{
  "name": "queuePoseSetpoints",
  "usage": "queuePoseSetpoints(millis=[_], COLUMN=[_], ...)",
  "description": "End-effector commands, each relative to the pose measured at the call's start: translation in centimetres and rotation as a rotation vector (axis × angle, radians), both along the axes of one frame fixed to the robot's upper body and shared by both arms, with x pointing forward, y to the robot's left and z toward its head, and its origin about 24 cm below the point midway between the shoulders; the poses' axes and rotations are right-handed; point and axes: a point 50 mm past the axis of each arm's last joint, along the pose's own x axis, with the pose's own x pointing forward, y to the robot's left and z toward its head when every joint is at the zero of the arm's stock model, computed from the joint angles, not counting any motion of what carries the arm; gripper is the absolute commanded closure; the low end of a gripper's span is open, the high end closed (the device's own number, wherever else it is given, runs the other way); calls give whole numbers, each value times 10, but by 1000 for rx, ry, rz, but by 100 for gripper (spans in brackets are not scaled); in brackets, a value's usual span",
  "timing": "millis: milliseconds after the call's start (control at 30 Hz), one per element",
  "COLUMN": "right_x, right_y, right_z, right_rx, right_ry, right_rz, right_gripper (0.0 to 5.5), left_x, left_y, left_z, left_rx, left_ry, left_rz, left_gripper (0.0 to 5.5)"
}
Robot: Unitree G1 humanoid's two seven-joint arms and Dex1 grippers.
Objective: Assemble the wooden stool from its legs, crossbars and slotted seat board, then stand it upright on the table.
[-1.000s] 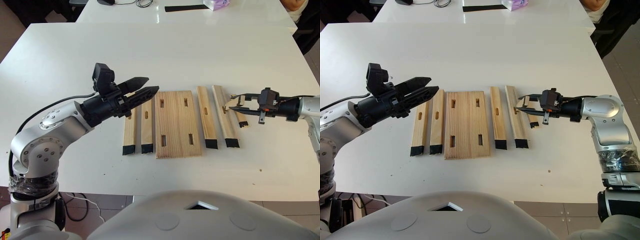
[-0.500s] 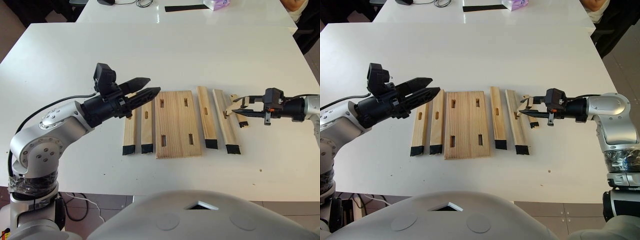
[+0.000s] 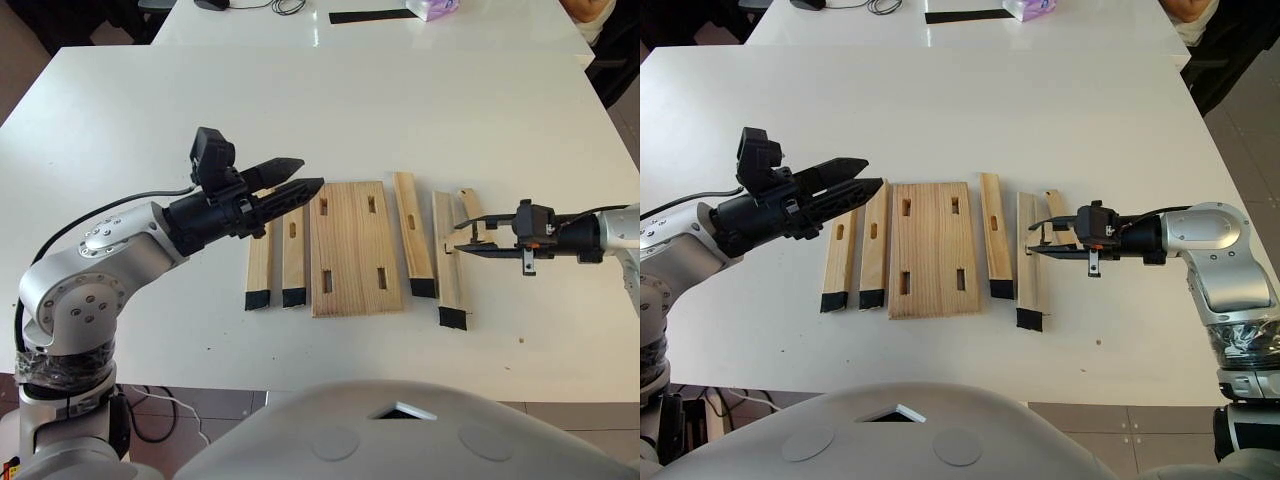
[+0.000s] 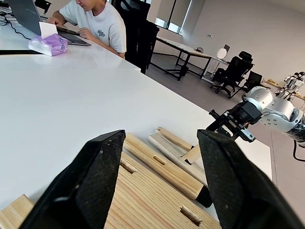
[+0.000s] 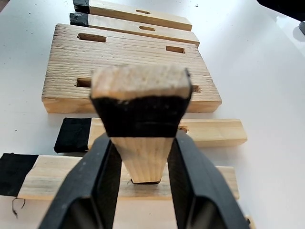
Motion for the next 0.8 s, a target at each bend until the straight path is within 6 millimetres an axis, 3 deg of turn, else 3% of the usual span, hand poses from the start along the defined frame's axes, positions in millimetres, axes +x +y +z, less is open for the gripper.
queuePoseSetpoints(millis=[33, 400, 800], right_x=[-3, 2, -5], right_y=[-13, -11, -10], right_z=[-18, -57, -67], right_rx=[-22, -19, 2], right_ry=[179, 353, 396], right_rz=[-81, -159, -206], right_gripper=[420, 420, 420], left_x=[2, 9, 14], left_y=[-2, -9, -10], left_z=[2, 4, 4], left_rx=[20, 21, 20], left_ry=[-2, 8, 10], left_rz=[-24, -99, -119], left_gripper=[269, 269, 269])
